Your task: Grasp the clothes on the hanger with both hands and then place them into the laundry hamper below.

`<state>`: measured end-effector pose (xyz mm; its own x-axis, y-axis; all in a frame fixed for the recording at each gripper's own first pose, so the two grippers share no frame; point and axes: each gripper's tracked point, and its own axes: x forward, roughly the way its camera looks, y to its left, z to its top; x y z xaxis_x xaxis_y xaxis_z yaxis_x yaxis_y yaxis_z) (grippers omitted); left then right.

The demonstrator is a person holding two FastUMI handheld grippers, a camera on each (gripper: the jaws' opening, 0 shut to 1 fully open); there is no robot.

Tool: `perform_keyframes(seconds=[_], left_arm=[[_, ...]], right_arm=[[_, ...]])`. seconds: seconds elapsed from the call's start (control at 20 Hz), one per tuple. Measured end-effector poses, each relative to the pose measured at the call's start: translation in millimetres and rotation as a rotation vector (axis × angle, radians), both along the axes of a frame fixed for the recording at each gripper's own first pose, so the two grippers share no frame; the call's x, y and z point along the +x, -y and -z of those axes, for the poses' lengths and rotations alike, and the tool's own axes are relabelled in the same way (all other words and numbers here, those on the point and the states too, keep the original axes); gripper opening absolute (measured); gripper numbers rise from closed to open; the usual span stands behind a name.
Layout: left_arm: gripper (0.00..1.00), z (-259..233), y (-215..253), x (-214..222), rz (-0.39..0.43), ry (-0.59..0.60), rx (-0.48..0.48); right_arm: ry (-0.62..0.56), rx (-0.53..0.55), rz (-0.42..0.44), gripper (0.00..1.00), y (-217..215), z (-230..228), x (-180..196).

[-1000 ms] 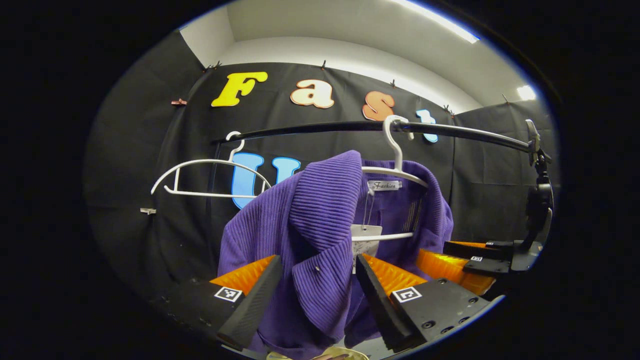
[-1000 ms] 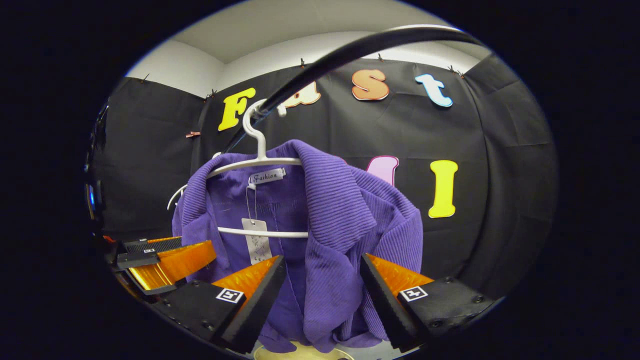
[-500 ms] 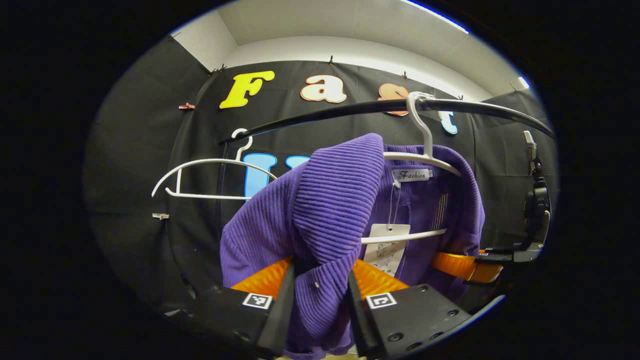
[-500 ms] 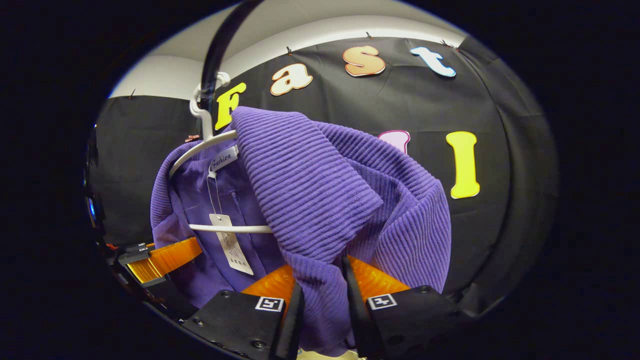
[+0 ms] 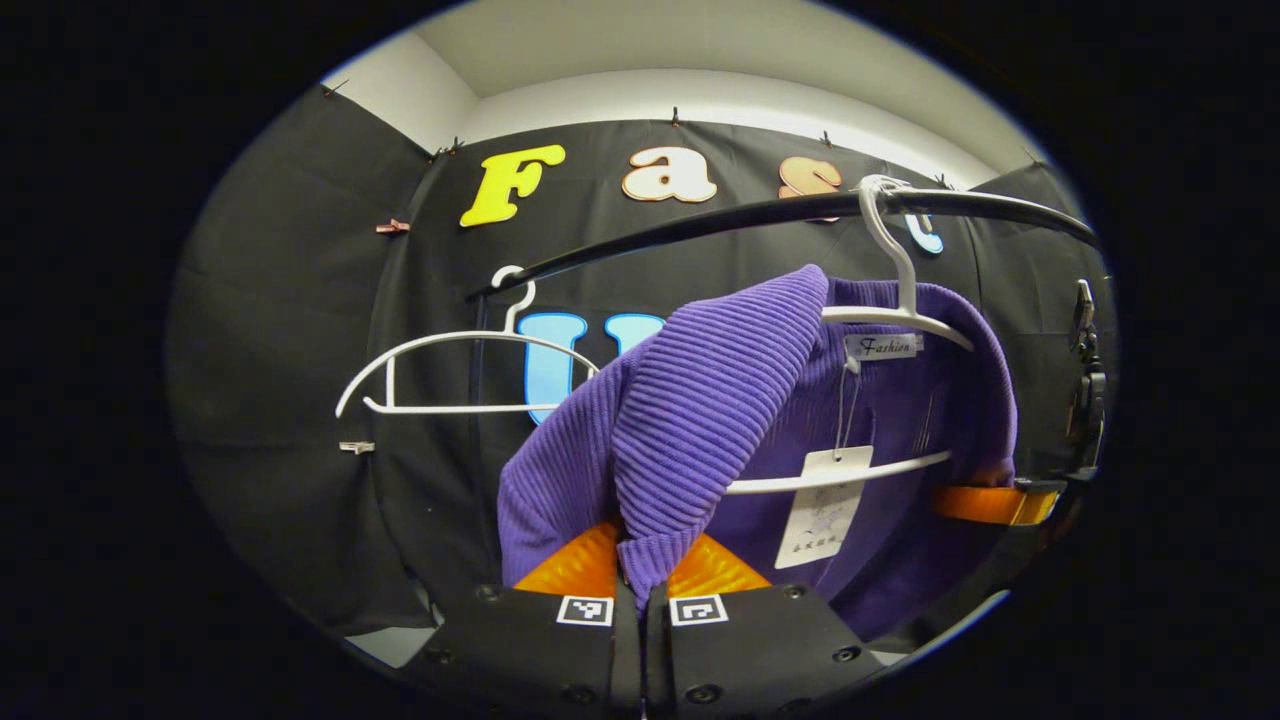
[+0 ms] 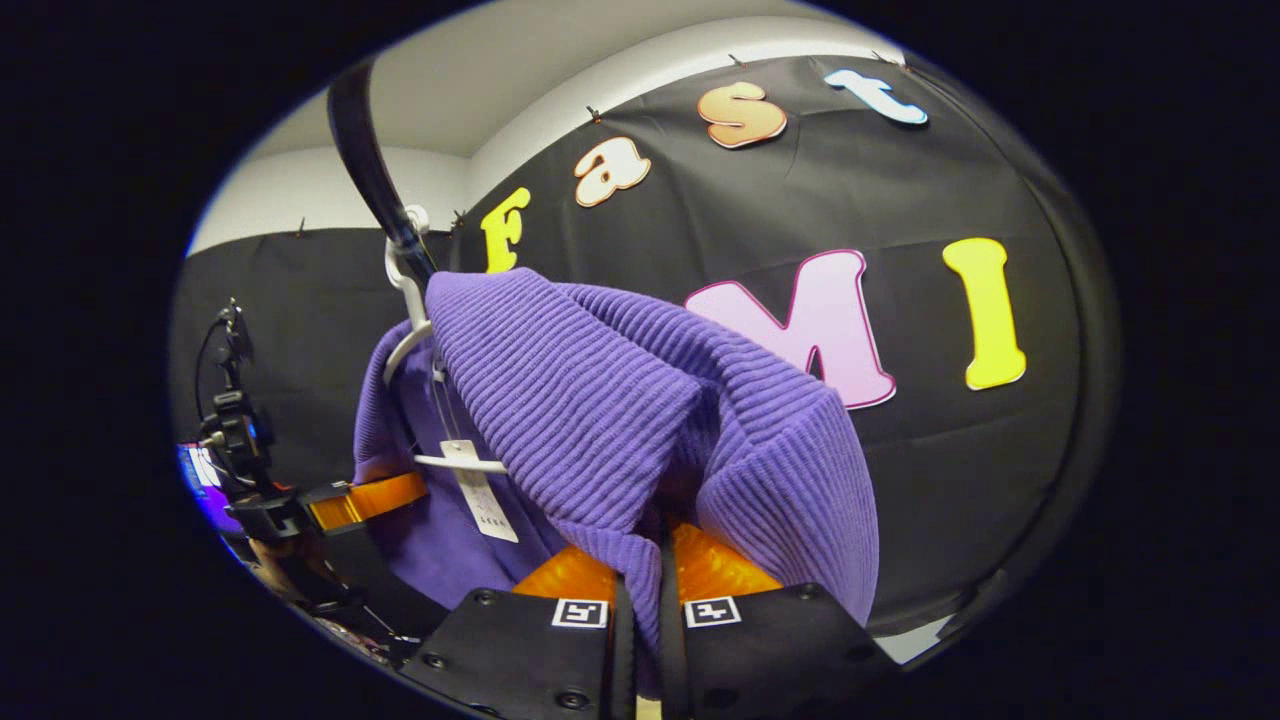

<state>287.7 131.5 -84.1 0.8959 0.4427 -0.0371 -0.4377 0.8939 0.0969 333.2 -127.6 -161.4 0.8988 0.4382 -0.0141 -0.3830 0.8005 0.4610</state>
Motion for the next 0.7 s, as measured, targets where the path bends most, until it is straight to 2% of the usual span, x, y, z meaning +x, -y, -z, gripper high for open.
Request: perform_keyframes(seconds=[0.2, 0.3, 0.45, 0.6, 0.7], left_arm=[[0.05, -17, -10, -22, -0.045, -0.007, 0.043], [0.06, -29, -10, -33, -0.061, 0.0, 0.069], [0.06, -54, -11, -48, -0.078, 0.04, 0.108], [0.05, -81, -22, -55, -0.101, 0.087, 0.143], [0.06, -98, -28, -60, -0.115, 0.119, 0.177]], right_arm=[[0.042, 0.073, -0.116, 0.13, -2, -16, -27], [0.055, 0.069, -0.154, 0.13, -3, -19, -40], [0.115, 0.122, -0.241, 0.13, -11, -47, -65], [0.166, 0.137, -0.22, 0.13, 6, -69, -65], [0.206, 0.194, -0.202, 0.13, 15, -89, -65]])
